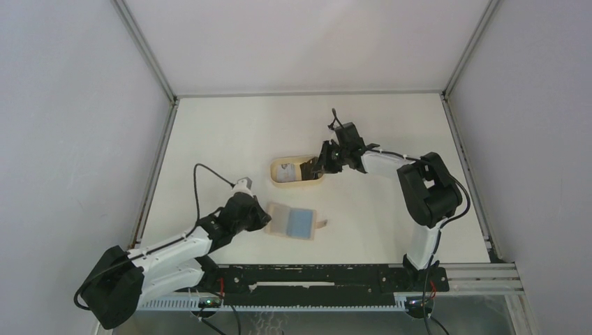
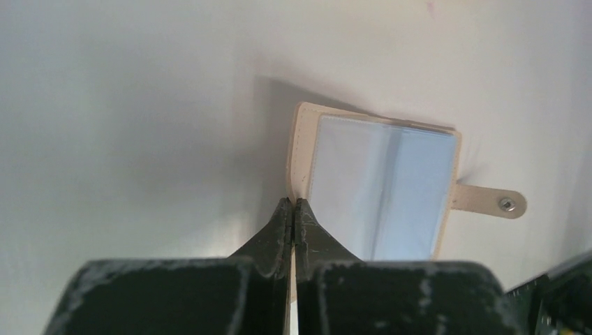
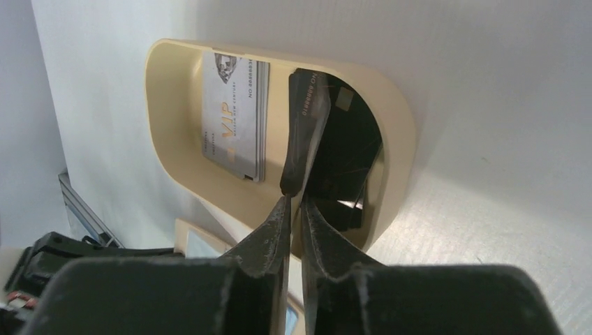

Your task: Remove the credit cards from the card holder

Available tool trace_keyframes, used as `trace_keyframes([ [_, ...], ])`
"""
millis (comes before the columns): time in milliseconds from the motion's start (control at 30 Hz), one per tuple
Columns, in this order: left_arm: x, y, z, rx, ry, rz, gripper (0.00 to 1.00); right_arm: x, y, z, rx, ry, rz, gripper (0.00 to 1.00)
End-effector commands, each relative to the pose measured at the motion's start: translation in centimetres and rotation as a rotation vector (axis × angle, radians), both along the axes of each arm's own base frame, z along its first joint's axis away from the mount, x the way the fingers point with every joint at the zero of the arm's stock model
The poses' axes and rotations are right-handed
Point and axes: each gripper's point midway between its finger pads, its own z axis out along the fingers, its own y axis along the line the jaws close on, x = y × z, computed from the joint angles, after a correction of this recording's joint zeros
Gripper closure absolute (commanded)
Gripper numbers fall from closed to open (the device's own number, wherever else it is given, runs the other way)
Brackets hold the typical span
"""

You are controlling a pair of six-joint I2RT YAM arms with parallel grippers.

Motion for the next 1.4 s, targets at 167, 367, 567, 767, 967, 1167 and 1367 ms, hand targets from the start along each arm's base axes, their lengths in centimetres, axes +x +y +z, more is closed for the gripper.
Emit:
trace_keyframes([
  [167, -1.1, -7.4, 5.0, -0.042, -0.003, -0.587, 1.00, 1.7, -1.4, 4.8, -0.028, -0.139, -0.033, 0.52],
  [367, -2.4, -8.8, 7.6, -0.081, -0.010, -0.762, 1.00, 0.8, -2.5, 8.2, -0.037, -0.201, -0.049, 0.48],
  [567, -4.9, -10.5, 10.1, -0.205, -0.045, -0.924, 1.00, -2.0, -3.7, 10.3, -0.048, -0.247, -0.061, 0.46],
  [767, -2.0, -9.5, 9.3, -0.175, -0.043, -0.739, 1.00, -6.5, -3.8, 9.6, -0.078, -0.225, -0.040, 0.46],
  [967, 4.3, -5.1, 8.1, -0.037, -0.116, -0.274, 1.00, -10.2, -3.8, 7.8, -0.055, -0.167, -0.021, 0.46],
  [1167, 6.1, -2.3, 8.5, -0.040, -0.162, -0.019, 1.00, -11.4, -3.8, 7.1, -0.036, -0.133, -0.025, 0.45],
  [1367, 5.9, -1.4, 7.6, -0.054, -0.150, 0.093, 1.00, -11.2, -2.2, 6.0, -0.017, -0.105, 0.017, 0.47],
])
